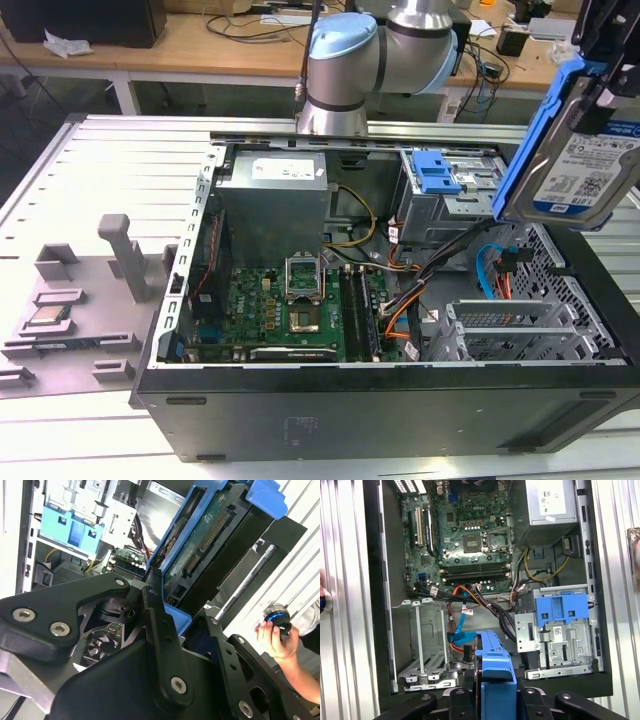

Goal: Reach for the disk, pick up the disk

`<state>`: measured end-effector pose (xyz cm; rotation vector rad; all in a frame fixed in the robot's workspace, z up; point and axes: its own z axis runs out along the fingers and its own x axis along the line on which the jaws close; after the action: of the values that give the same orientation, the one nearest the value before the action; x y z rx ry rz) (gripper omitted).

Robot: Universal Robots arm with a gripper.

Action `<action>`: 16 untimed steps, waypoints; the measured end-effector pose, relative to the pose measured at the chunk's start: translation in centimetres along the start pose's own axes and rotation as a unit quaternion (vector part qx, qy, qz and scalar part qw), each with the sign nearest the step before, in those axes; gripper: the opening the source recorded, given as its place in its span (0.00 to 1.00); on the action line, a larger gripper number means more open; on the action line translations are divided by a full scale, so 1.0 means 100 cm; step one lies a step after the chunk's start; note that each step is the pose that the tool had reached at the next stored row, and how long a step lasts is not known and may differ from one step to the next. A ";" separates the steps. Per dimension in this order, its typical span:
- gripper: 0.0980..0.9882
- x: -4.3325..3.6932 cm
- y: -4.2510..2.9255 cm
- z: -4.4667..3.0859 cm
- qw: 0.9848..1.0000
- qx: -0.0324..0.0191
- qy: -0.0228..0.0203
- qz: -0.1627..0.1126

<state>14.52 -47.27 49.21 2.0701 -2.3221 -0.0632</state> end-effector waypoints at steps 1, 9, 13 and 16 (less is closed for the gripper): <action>0.30 0.0016 -0.0002 0.0000 1.000 0.000 0.000 0.000; 0.30 0.0167 -0.0019 0.0003 1.000 0.000 0.000 0.000; 0.30 0.0281 -0.0032 0.0005 1.000 0.000 0.000 0.000; 0.30 0.0382 -0.0044 0.0006 1.000 0.000 0.000 0.000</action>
<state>14.52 -51.11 49.11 2.0701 -2.3222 -0.0632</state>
